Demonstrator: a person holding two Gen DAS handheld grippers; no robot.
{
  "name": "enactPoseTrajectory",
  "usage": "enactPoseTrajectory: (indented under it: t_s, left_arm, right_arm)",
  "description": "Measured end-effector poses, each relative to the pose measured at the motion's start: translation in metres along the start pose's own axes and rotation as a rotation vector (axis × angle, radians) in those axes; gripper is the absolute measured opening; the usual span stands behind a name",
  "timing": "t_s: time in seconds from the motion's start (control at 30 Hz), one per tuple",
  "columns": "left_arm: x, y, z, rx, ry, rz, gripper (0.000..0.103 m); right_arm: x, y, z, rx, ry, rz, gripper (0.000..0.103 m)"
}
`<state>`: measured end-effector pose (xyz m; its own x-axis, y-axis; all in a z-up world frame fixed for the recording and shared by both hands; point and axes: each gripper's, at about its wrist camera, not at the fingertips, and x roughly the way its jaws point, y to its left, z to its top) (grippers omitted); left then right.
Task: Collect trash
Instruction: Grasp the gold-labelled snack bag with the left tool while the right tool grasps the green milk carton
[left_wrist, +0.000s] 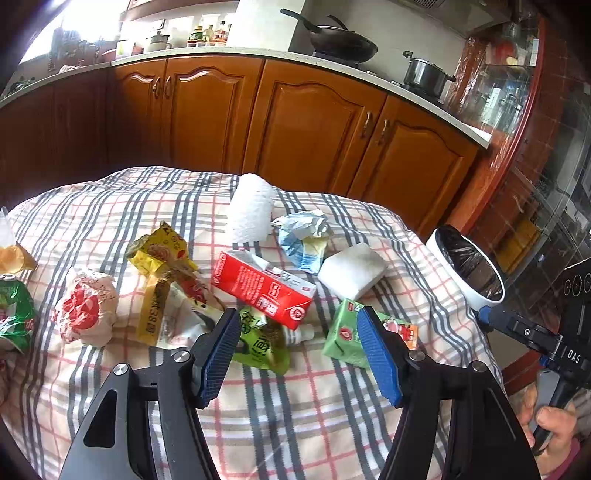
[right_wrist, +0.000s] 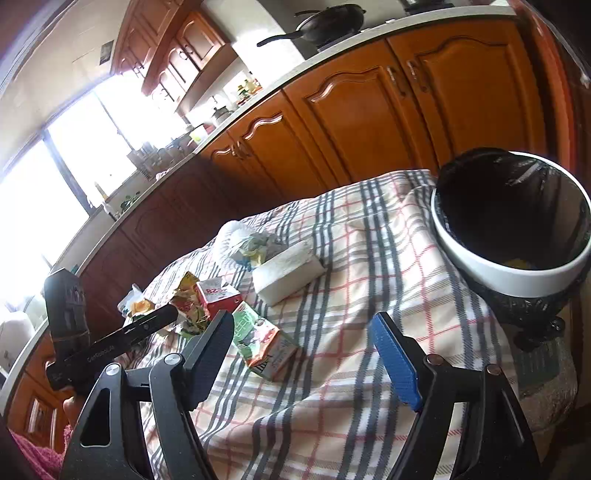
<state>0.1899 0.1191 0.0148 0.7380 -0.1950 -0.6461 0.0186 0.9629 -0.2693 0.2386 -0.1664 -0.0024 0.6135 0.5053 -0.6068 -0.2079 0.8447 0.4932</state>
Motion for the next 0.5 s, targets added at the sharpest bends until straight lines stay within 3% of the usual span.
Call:
enactPoseTrajectory:
  t_s: [0.5]
  left_arm:
    - [-0.012,0.058,-0.003,-0.13,0.037,0.051,0.07]
  right_arm:
    - [0.066,0.058,-0.005,-0.388,0.201,0.028,0.08]
